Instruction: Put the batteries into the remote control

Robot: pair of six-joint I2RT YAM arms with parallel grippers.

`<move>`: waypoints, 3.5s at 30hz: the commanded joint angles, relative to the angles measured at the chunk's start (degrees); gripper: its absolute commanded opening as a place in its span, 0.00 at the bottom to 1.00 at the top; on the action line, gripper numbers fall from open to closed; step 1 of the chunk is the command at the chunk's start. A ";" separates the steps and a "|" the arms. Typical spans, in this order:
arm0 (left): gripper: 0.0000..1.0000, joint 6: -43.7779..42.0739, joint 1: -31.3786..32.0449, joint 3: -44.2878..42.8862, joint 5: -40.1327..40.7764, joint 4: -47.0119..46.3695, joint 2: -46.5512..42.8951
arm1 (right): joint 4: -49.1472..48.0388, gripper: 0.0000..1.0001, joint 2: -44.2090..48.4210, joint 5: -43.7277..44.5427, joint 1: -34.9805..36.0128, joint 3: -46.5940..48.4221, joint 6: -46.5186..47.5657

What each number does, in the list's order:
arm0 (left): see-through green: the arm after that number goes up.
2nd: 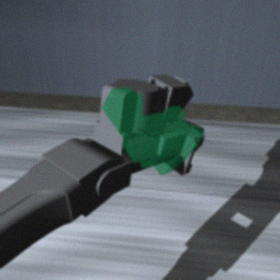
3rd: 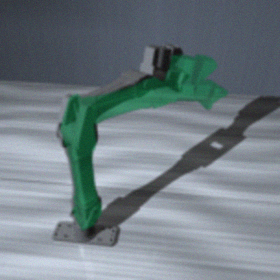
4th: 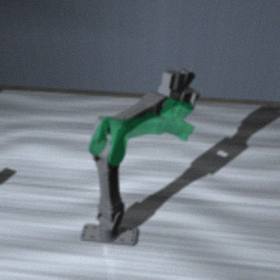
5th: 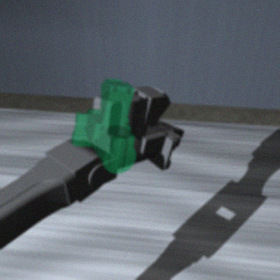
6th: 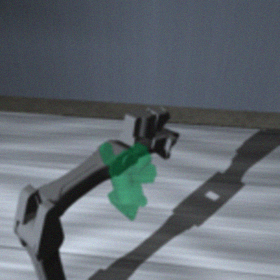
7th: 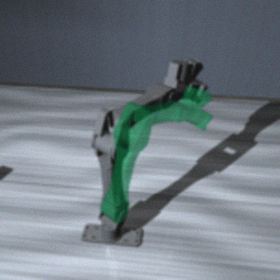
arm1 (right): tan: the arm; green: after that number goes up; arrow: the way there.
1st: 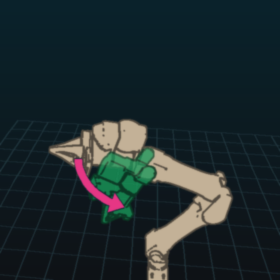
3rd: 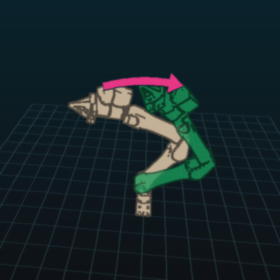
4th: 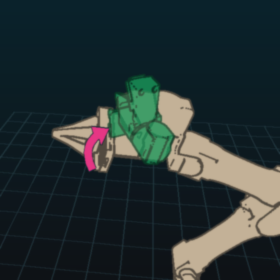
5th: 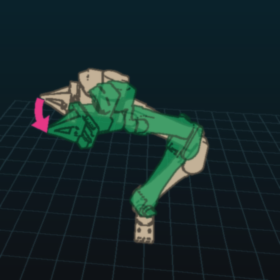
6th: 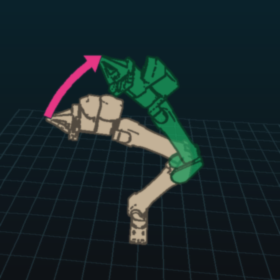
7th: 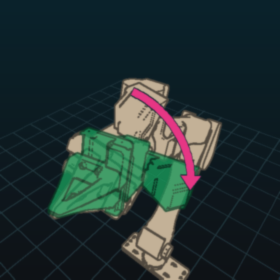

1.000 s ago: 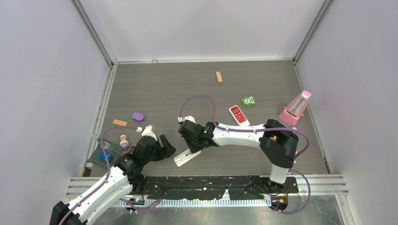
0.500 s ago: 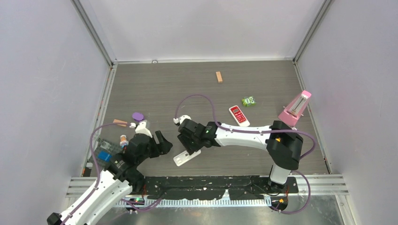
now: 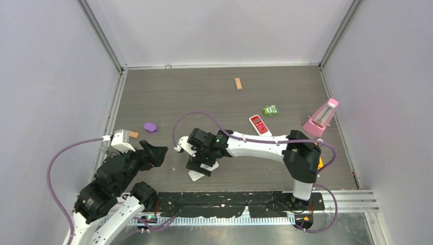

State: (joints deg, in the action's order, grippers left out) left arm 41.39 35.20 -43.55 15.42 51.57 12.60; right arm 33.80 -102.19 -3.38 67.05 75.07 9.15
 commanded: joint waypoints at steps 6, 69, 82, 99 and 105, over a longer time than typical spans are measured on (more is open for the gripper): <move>0.87 -2.15 -0.12 -5.32 -5.41 -0.23 -3.90 | 9.18 0.96 -11.14 2.54 2.74 10.33 11.72; 0.80 23.69 0.00 21.02 -37.62 -65.46 25.49 | -99.57 0.44 15.30 -36.02 -25.61 -37.46 -101.17; 0.57 30.34 0.03 22.40 -40.42 -75.83 31.31 | -93.81 0.45 16.63 -34.13 -25.47 -37.89 -96.29; 0.00 24.25 0.09 21.44 -39.04 -65.99 31.13 | -48.72 0.87 31.16 -18.89 -25.53 -31.43 -65.28; 0.00 21.33 2.49 20.27 -36.75 -63.21 33.96 | -39.40 0.92 36.02 -10.61 -25.56 -31.16 -59.94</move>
State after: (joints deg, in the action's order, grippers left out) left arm 66.26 35.86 -21.17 -23.49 -12.47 44.86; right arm -14.31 -69.97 -22.48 41.60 41.69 -58.08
